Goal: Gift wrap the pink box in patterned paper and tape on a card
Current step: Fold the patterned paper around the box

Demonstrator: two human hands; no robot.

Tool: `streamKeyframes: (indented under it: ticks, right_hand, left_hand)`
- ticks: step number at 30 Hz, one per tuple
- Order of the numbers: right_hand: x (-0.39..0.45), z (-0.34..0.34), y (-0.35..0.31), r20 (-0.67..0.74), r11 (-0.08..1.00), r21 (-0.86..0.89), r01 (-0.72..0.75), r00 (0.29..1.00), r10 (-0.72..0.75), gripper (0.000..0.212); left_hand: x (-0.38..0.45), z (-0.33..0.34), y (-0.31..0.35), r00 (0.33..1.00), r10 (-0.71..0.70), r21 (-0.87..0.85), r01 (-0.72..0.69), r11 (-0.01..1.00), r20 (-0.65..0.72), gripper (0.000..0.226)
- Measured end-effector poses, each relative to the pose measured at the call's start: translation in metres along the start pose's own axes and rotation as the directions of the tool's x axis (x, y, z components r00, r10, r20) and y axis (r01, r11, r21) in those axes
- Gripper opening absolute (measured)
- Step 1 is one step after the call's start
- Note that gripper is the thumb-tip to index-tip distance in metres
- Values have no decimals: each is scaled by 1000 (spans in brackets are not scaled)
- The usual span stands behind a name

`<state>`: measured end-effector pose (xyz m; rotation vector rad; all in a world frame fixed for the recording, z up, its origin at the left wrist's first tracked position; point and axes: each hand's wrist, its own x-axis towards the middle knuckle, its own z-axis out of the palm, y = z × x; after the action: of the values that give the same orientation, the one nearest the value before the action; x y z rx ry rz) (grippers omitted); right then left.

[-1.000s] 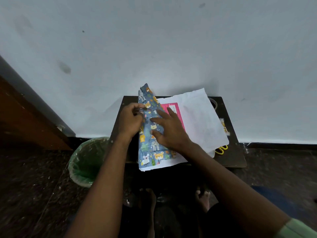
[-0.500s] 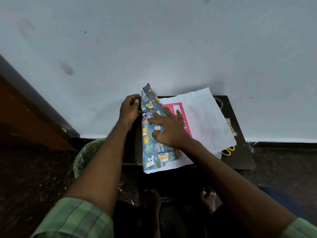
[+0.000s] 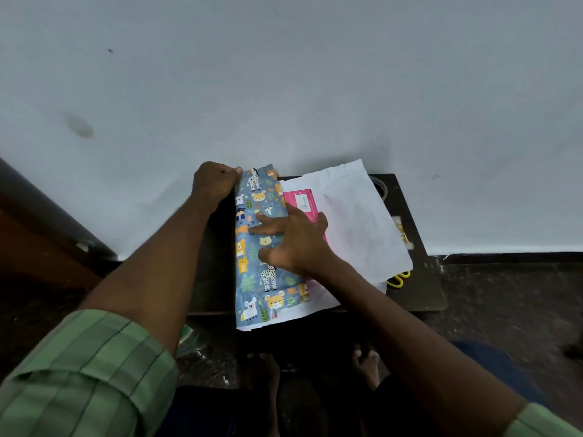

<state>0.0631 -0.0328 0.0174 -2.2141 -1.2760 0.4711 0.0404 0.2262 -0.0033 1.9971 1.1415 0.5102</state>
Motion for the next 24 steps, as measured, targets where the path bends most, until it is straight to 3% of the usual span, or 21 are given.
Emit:
streamKeyframes:
  ticks: [4,9,11,15,19,22,24]
  right_hand:
    - [-2,2,6,-85,996,90,12,996,-5,39]
    - [-3,8,9,-187,991,126,51,982,-26,32]
    - [-1,9,8,-193,994,104,33,981,-12,30]
    - [-1,5,7,-181,992,122,12,984,11,30]
    - [-1,5,9,-187,994,108,19,982,1,37]
    - [-4,6,10,-193,997,74,-10,981,24,62]
    - [-3,9,11,-221,998,61,8,975,6,73]
  left_hand:
    - [-4,5,13,998,-38,86,42,995,-50,34]
    - [-18,12,20,999,-26,62,23,998,45,23]
    - [-32,16,24,998,-62,9,62,998,-8,15]
    - [-69,27,25,977,-131,-107,114,988,-167,28]
    - [-99,26,2,969,-190,-381,119,917,-155,32]
    - [-120,24,-1,993,-45,-252,17,968,-106,11]
    - [-131,28,-3,996,86,-97,-88,991,-16,26]
